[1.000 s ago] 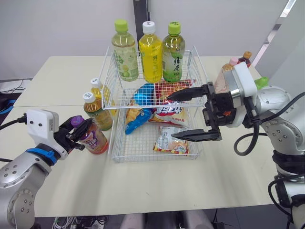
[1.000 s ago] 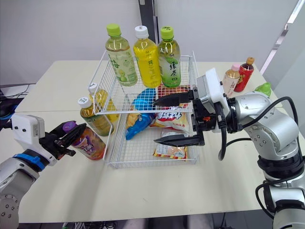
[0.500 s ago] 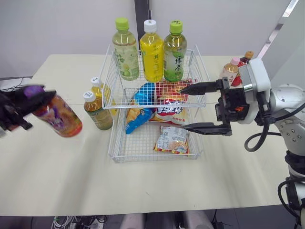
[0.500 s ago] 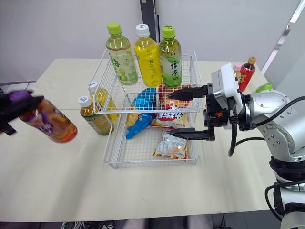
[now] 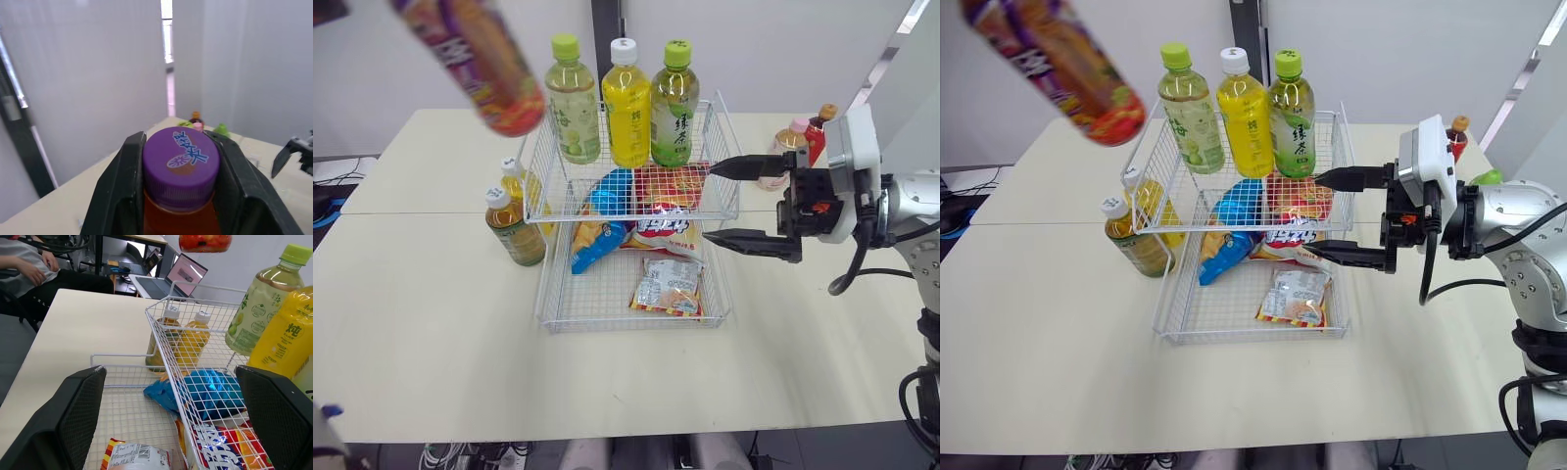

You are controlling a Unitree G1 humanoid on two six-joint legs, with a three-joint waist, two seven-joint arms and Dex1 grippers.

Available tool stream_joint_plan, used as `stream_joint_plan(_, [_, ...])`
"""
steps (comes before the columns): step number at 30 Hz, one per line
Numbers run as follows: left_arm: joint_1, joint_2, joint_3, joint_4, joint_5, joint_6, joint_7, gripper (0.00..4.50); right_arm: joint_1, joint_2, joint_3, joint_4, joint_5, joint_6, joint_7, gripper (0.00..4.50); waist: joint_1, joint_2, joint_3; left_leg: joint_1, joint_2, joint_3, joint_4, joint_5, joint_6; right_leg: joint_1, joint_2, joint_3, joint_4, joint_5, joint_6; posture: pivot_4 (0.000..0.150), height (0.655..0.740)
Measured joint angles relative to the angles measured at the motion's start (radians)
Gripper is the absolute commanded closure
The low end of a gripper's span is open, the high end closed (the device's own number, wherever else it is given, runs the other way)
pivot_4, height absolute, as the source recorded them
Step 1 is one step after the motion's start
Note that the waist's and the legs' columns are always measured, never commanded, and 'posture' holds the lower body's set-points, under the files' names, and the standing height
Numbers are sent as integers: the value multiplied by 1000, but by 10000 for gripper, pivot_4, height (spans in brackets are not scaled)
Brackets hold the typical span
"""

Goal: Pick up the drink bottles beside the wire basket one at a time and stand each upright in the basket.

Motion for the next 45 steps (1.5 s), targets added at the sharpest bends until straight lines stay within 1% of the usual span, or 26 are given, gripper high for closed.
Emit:
stream_joint_plan(2, [-42,-73,-64,18,47,-1,-35,31453,10,-3,-9,-4,0,9,-17,0,-4,1,0,0,0,1,0,0,0,0,0,1,0,0,0,1500,7400])
stream_joint_plan(5, [-38,-185,-143,36,126,-28,-78,31453,45,-24,-40,-16,0,20,-40,0,-9,4,2,0,2,2,0,0,0,-2,1,2,1,2,-4,1500,7400])
stream_joint_plan(10, [16,-358,-184,54,231,-114,-85,31454,113,-59,-113,-50,18,40,-73,0,-11,4,2,-3,3,4,0,0,0,-7,1,3,3,3,-5,1500,7400])
stream_joint_plan(11, [24,-378,-189,58,250,-128,-84,31454,124,-65,-126,-57,21,42,-77,0,-12,4,2,-5,3,4,0,0,0,-9,1,4,3,3,-5,1500,7400])
stream_joint_plan(14, [34,-432,-204,74,311,-171,-83,31453,139,-78,-151,-78,24,55,-99,0,-13,4,2,-11,2,6,2,0,0,-17,1,5,8,3,-5,1500,7400])
stream_joint_plan(21, [58,-491,-206,106,397,-215,-95,31453,157,-80,-167,-121,57,76,-142,0,-11,4,2,-11,2,5,3,0,0,-17,1,5,9,3,-5,1500,7400])
stream_joint_plan(28, [66,-527,-206,132,435,-218,-130,31453,159,-86,-169,-127,64,79,-160,0,-7,4,2,-11,1,5,3,0,0,-17,1,5,9,3,-5,1500,7400])
stream_joint_plan(30, [61,-535,-204,145,445,-219,-141,24225,160,-87,-169,-128,64,78,-161,0,-7,4,2,-11,1,5,3,0,0,-17,1,5,9,3,-5,1500,7400])
stream_joint_plan(31, [60,-537,-204,148,447,-221,-150,22346,163,-87,-169,-128,64,78,-161,0,-7,4,2,-11,1,5,3,0,0,-17,1,5,9,3,-5,1500,7400])
stream_joint_plan(38, [25,-540,-201,171,474,-245,-197,549,175,-87,-169,-132,64,77,-162,0,-8,4,2,-11,2,5,3,0,0,-17,1,4,9,3,-5,1500,7400])
stream_joint_plan(40, [14,-525,-190,164,475,-244,-205,76,176,-87,-169,-133,64,77,-163,0,-9,5,2,-11,2,5,3,0,0,-17,1,4,10,3,-5,1500,7400])
stream_joint_plan(45, [14,-449,-144,118,463,-211,-235,76,175,-87,-171,-133,64,76,-164,0,-11,5,2,-11,2,5,3,0,0,-17,1,4,10,3,-5,1500,7400])
